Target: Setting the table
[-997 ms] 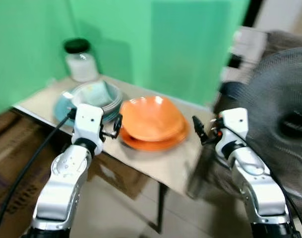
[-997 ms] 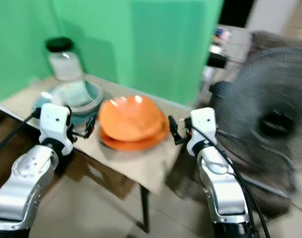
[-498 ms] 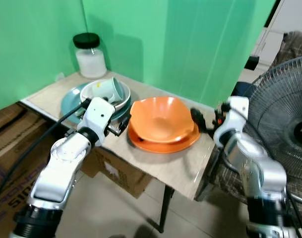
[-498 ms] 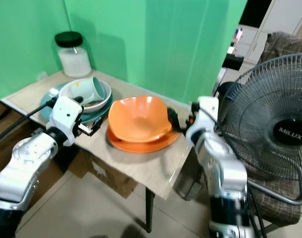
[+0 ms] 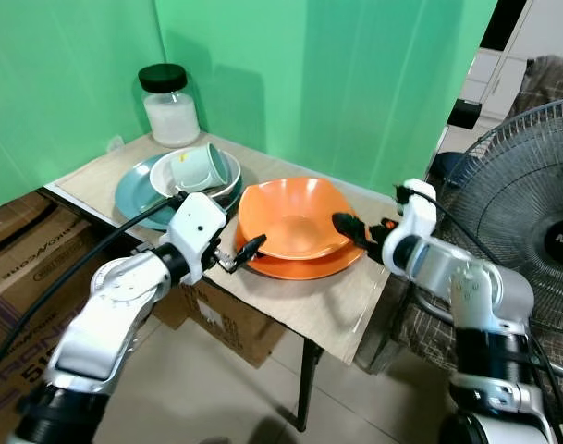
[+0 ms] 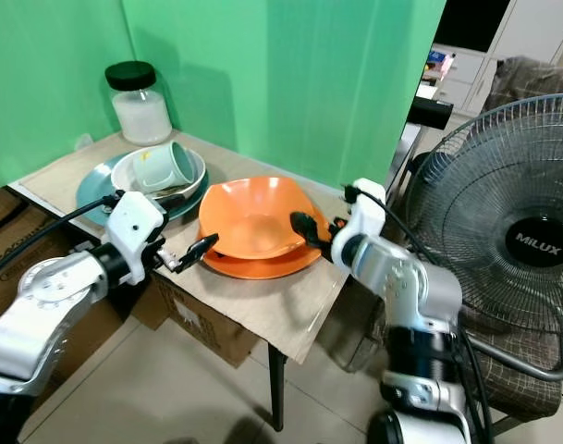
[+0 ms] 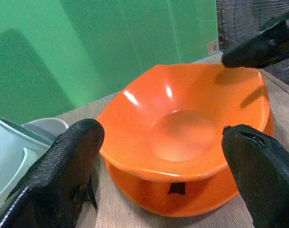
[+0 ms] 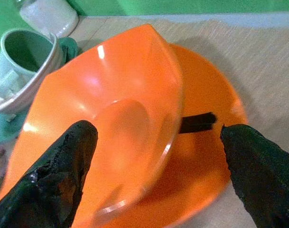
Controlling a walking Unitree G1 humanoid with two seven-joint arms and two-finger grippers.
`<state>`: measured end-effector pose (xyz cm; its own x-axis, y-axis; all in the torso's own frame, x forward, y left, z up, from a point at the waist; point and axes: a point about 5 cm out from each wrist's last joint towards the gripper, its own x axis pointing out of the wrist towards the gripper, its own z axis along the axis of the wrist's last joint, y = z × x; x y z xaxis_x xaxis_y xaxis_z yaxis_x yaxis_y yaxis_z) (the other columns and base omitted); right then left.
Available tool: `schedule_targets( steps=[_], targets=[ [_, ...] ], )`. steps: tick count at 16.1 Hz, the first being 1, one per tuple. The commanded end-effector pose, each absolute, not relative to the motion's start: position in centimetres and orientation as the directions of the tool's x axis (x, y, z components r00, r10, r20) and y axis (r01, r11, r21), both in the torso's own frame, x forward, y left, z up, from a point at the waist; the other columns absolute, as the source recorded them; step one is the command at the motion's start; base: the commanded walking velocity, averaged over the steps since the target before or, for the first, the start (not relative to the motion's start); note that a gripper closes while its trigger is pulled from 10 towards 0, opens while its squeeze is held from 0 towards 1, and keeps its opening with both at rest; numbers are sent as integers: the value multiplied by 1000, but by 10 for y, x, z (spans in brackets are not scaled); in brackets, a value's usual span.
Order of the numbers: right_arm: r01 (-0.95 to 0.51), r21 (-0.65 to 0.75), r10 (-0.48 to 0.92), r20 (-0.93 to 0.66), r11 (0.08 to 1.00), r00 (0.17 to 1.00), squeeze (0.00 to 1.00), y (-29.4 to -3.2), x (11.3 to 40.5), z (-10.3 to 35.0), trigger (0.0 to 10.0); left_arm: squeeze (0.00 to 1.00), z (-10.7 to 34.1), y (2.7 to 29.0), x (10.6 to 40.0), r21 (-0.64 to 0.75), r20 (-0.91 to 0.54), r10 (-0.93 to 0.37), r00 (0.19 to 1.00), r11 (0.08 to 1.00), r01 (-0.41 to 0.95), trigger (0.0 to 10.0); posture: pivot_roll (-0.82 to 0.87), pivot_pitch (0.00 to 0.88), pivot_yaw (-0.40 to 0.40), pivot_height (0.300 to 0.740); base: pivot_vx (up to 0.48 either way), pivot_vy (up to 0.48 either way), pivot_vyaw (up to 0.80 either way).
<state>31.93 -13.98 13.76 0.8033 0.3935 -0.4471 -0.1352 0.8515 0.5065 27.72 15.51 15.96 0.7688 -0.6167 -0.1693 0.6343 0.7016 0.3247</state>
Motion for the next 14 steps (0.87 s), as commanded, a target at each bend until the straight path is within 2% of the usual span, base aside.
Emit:
schedule_targets(
  steps=[1, 3, 6, 7, 9, 12, 14],
  targets=[
    [-118, 552, 417, -455, 825, 787, 0, -135, 323, 138, 0, 0, 163, 160, 275, 331, -171, -621, 765, 695, 638, 10000, 121, 0, -10, 740, 0, 0, 0],
    [-107, 606, 459, -463, 788, 758, 0, -129, 325, 138, 0, 0, 162, 163, 272, 322, -195, -629, 752, 684, 655, 10000, 125, 0, -14, 740, 0, 0, 0],
    [-64, 596, 445, -520, 801, 729, 0, -127, 327, 130, 0, 0, 158, 166, 267, 321, -229, -637, 736, 664, 675, 10000, 129, 0, -20, 740, 0, 0, 0],
    [-54, 595, 443, -533, 802, 721, 0, -127, 327, 128, 588, 0, 158, 167, 267, 325, -230, -635, 738, 664, 673, 10000, 130, 0, -23, 740, 0, 0, 0],
    [-48, 603, 453, -541, 796, 708, 0, -124, 328, 127, 863, 0, 158, 167, 267, 326, -233, -634, 737, 664, 673, 10000, 135, 0, -25, 740, 0, 0, 0],
    [-32, 649, 476, -523, 760, 707, 0, -119, 328, 128, 0, 0, 158, 167, 266, 328, -237, -635, 735, 660, 676, 10000, 129, 0, -26, 740, 0, 0, 0],
    [-29, 655, 476, -518, 755, 711, 0, -120, 329, 129, 0, 0, 156, 165, 265, 317, -243, -643, 726, 655, 686, 10000, 130, 0, -25, 740, 0, 0, 0]
  ],
)
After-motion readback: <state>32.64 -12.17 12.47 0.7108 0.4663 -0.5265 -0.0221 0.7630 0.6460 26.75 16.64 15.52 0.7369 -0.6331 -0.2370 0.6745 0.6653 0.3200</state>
